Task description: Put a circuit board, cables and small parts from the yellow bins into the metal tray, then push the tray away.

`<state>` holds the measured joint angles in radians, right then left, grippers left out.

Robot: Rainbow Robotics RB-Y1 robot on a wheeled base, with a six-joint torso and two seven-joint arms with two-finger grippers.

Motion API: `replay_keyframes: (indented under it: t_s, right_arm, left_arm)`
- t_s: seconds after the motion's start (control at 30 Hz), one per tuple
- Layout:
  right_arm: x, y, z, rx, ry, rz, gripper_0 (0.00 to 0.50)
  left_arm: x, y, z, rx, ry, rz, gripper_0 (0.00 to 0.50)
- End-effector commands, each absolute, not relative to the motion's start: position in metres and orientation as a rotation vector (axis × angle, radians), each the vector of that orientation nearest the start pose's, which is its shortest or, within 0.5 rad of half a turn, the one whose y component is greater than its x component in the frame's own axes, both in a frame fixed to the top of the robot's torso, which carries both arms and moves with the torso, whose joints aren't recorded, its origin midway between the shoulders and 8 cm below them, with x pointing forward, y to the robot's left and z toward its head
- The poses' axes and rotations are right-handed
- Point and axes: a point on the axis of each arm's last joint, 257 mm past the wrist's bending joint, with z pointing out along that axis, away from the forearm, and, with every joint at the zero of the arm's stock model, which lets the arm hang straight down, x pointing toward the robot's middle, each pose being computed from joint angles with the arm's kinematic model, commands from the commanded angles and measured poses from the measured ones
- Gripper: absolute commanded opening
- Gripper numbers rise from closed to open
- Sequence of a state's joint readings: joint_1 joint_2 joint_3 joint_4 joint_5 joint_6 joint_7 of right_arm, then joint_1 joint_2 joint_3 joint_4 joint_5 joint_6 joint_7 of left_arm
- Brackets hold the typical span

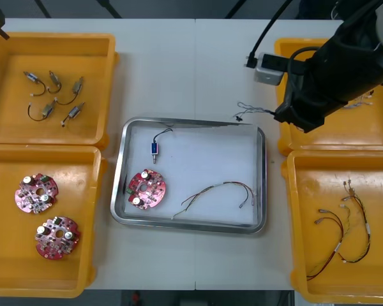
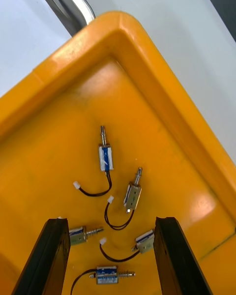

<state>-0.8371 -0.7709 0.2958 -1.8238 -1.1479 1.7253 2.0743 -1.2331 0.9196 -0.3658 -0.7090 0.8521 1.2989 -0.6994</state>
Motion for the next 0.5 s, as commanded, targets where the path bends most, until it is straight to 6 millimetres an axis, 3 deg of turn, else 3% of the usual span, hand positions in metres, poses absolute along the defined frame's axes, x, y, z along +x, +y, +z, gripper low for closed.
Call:
replay_keyframes:
  t_s: [0.03,0.23,0.5]
  right_arm:
    - [0.46,-0.1,-0.104,-1.707,1.982,0.033,0.0]
    - [0.457,-0.075,-0.128,-1.794,1.918,0.006,0.0]
    - [0.46,-0.061,-0.162,-1.965,1.787,-0.086,0.0]
  left_arm:
    - [0.656,0.439,-0.002,-1.195,2.072,-0.328,0.5]
    - [0.677,0.438,-0.017,-1.152,2.027,-0.296,0.5]
    - [0.69,0.439,-0.039,-1.101,2.009,-0.224,0.5]
